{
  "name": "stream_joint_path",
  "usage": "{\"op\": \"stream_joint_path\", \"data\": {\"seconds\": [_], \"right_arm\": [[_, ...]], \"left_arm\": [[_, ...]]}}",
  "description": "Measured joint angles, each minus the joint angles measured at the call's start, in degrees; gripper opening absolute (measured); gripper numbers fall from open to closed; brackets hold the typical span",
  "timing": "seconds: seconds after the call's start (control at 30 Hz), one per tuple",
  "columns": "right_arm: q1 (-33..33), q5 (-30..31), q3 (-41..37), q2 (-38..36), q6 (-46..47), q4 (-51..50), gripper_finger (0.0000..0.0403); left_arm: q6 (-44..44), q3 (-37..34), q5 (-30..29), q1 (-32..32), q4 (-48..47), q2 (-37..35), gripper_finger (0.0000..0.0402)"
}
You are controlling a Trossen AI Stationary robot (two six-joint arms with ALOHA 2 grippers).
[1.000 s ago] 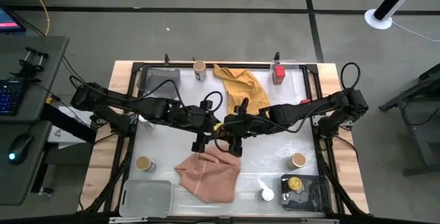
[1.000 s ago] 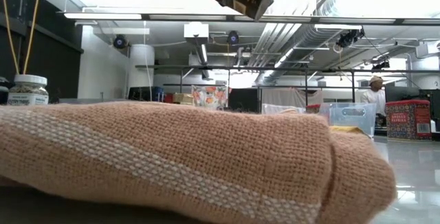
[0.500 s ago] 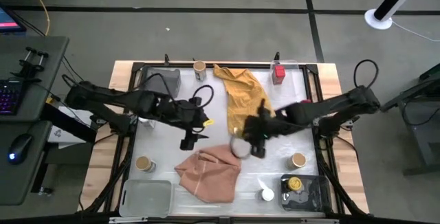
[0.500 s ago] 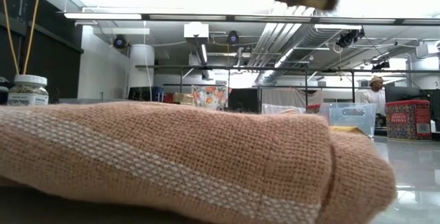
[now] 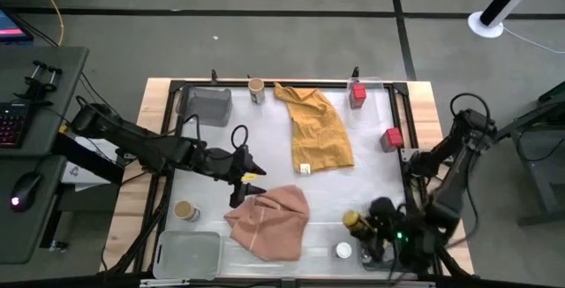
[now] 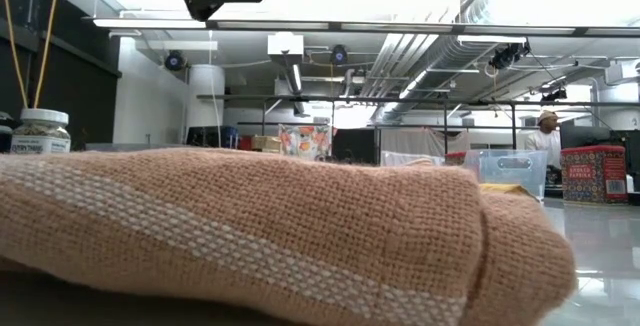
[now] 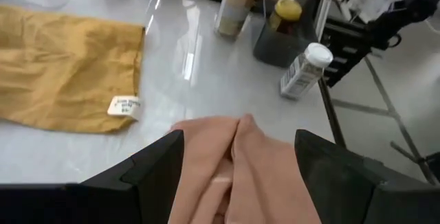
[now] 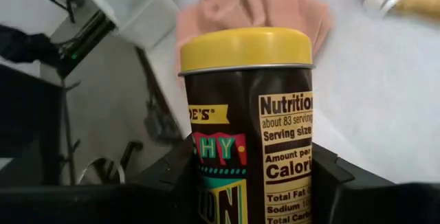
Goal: Sort spices by type
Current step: Put the yellow seasoning bottle into the bottom right black bin
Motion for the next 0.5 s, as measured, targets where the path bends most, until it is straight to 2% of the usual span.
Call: {"op": "stream_joint_path", "data": {"seconds": [0.07, 0.37, 0.5], "right_arm": [[1.89, -1.86, -0.02, 0.53, 1.81, 0.01, 0.0163], [5.69, -20.00, -0.02, 0.60, 1.58, -2.14, 0.0163], [7.04, -20.47, -0.02, 0.60, 1.65, -6.34, 0.0163]], "left_arm": [[-0.39, 0.03, -0.21, 0.03, 0.64, -0.01, 0.0264], [-2.15, 0.04, -2.97, 0.08, 1.45, -0.22, 0.0264], [-2.52, 0.04, -3.93, 0.08, 1.48, -0.22, 0.0264]]}}
